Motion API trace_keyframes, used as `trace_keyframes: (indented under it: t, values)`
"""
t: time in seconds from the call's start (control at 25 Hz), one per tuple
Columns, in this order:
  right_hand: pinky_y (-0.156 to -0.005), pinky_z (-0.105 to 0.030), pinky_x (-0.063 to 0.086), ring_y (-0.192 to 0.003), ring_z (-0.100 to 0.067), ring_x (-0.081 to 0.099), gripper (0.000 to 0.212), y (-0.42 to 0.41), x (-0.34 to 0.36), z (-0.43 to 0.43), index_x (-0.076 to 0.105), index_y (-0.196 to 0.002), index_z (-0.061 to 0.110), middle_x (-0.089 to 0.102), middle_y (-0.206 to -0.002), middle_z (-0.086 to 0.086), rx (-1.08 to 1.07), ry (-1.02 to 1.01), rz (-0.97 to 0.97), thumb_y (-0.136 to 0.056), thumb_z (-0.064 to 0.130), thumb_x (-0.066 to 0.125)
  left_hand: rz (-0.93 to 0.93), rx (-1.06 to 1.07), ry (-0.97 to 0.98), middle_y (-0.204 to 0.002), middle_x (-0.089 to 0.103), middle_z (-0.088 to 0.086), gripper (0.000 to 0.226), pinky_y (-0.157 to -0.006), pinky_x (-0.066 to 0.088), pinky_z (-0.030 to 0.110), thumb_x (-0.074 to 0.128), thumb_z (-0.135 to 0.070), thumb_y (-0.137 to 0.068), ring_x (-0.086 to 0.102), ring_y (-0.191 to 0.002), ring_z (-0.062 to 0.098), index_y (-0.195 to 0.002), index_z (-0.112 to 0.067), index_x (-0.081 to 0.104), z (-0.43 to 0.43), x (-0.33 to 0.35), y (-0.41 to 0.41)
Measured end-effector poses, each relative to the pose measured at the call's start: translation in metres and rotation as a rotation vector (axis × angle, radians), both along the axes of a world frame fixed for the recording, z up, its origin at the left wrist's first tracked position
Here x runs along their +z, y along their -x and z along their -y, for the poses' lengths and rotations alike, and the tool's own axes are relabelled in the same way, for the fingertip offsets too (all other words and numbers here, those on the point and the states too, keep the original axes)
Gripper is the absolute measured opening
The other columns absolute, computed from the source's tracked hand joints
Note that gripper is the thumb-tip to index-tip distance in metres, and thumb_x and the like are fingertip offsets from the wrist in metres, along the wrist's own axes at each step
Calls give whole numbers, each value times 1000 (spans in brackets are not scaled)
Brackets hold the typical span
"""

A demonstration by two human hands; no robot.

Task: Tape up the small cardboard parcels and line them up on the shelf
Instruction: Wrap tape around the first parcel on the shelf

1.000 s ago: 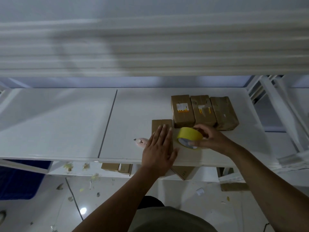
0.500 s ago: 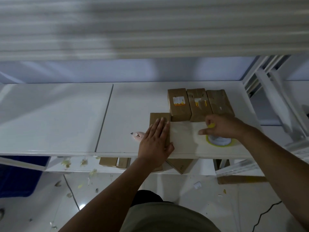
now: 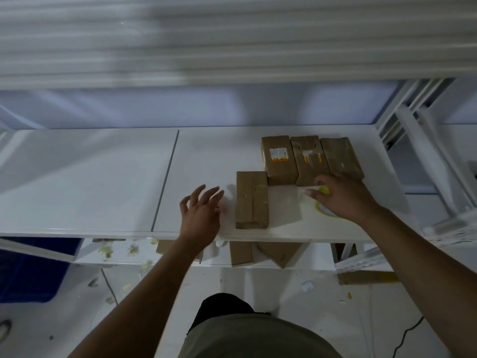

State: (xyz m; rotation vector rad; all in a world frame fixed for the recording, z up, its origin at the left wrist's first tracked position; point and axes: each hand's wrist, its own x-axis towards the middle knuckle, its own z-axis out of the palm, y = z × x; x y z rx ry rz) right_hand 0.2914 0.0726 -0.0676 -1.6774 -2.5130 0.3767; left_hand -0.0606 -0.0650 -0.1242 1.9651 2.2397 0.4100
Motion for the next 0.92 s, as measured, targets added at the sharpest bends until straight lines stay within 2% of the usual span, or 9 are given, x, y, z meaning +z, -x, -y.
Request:
trace_keyframes:
  t: [0.12, 0.2, 0.28, 0.36, 0.44, 0.6, 0.72, 0.84, 0.92]
  values:
    - [-89, -40, 52, -114, -33, 63, 41, 9, 7, 13, 73, -114, 19, 66, -122, -7, -52, -118, -70, -94, 54, 68, -218, -161, 211, -163, 46, -5, 47, -125, 6, 56, 58, -41, -104, 26, -159, 24, -150, -34, 52, -1, 0, 19]
    - [-84, -33, 51, -112, -28, 61, 32, 17, 16, 29, 75, -105, 15, 61, -121, -7, -71, -288, -220, -90, 44, 76, -245, -178, 100, -147, 62, -5, 40, -123, 14, 55, 64, -45, -100, 48, -145, 21, -138, -32, 63, 0, 11, 23]
    - [-73, -25, 48, -97, -12, 60, 29, 32, 28, 55, 74, -95, 21, 62, -108, 1, -61, -357, -483, -90, 49, 77, -131, -66, -132, -130, 72, -4, 36, -115, 30, 55, 75, -45, -93, 65, -124, 23, -125, -29, 69, 2, 24, 21]
    - [-63, -22, 46, -77, -3, 59, 41, 58, 41, 81, 70, -91, 32, 65, -88, 10, -67, 24, -769, -87, 72, 66, -36, -73, -358, -122, 74, -3, 38, -107, 38, 50, 81, -44, -88, 66, -115, 23, -121, -28, 70, 3, 40, 4]
    - [-62, -22, 47, -66, 0, 62, 53, 82, 40, 100, 69, -94, 35, 71, -85, 11, -72, 415, -769, -82, 85, 57, -59, -262, -475, -118, 73, -6, 32, -103, 38, 48, 76, -42, -88, 62, -115, 21, -117, -30, 71, 2, 54, -28]
    - [-59, -29, 52, -53, -5, 63, 20, 92, 19, 106, 64, -85, 30, 74, -77, 4, -44, 372, -685, -95, 47, 66, -16, -398, -444, -121, 74, -4, 32, -100, 41, 47, 73, -37, -88, 62, -117, 23, -117, -25, 78, -10, 65, -61]
    - [-49, -28, 48, -49, -19, 67, 25, 84, 7, 99, 61, -76, 23, 73, -71, -4, -137, 386, -801, -98, 32, 69, 123, -383, -363, -126, 73, 0, 41, -97, 47, 47, 81, -10, -84, 62, -120, 27, -123, -22, 77, -16, 57, -61]
    - [-44, -24, 40, -55, -33, 73, 27, 80, -4, 94, 62, -72, 27, 73, -73, -10, -165, 487, -922, -96, 17, 68, 116, -383, -266, -135, 69, 1, 55, -101, 47, 46, 80, -10, -87, 58, -127, 26, -139, -23, 67, -22, 51, -66]
    - [-43, -27, 39, -59, -34, 76, 24, 82, -8, 91, 63, -73, 33, 74, -76, -10, -188, 568, -979, -94, 23, 69, 101, -408, -243, -132, 72, 0, 47, -102, 44, 45, 73, -9, -91, 61, -126, 24, -136, -24, 70, -29, 49, -67]
